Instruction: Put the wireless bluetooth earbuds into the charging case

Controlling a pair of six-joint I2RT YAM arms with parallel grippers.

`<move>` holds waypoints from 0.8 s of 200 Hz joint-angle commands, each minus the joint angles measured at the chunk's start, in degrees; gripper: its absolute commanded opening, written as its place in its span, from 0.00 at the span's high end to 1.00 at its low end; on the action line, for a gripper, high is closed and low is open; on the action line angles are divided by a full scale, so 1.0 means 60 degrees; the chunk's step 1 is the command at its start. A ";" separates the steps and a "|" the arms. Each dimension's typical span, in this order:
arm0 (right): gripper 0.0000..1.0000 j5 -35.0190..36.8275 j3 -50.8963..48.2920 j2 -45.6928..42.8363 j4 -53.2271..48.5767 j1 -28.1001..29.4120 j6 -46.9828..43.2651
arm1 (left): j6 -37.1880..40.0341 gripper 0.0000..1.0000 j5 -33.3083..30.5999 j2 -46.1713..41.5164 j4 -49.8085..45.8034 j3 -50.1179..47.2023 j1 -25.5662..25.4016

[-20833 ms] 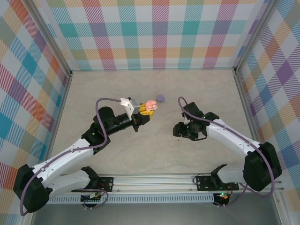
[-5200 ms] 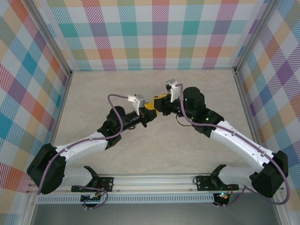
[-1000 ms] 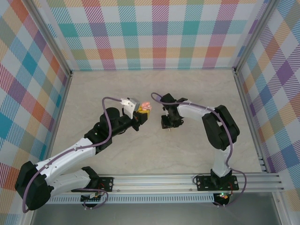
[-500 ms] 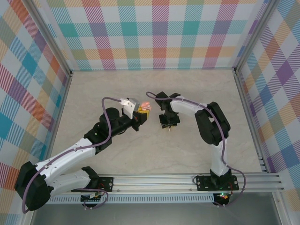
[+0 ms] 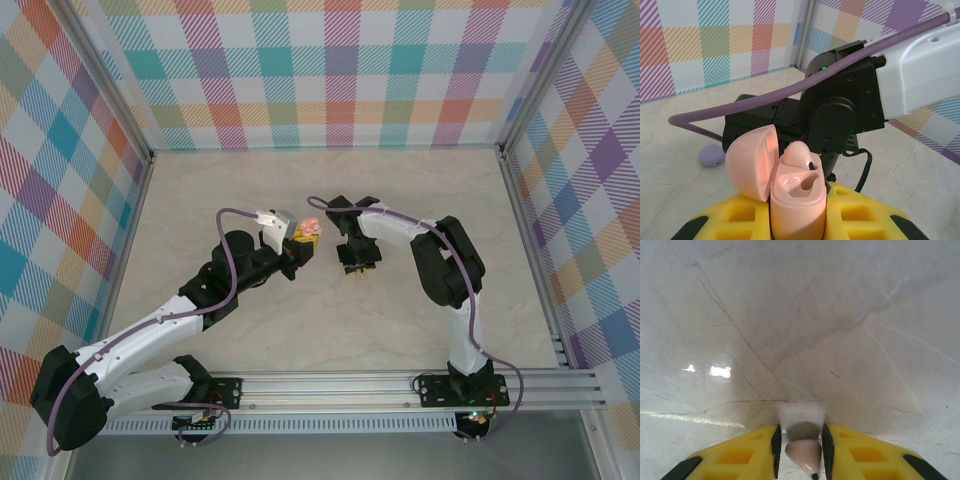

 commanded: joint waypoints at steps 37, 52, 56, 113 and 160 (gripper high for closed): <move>0.66 0.0127 -0.0038 0.0309 -0.0573 0.0057 0.0004 | 0.0135 0.85 -0.0083 -0.0159 0.0282 -0.0048 -0.0110; 0.66 0.0132 -0.0060 0.0276 -0.0586 0.0057 -0.0039 | 0.0120 0.85 -0.0083 -0.0150 0.0279 -0.0044 -0.0114; 0.66 0.0130 -0.0067 0.0274 -0.0587 0.0057 -0.0046 | 0.0120 0.85 -0.0077 -0.0159 0.0293 -0.0044 -0.0111; 0.69 0.0155 -0.0080 0.0353 -0.0668 0.0057 -0.0018 | 0.0077 0.85 -0.0051 -0.0151 0.0326 -0.0045 -0.0117; 0.75 0.0198 -0.0197 0.0142 -0.0408 0.0042 0.0179 | 0.0061 0.85 -0.0039 -0.0124 0.0345 -0.0084 -0.0113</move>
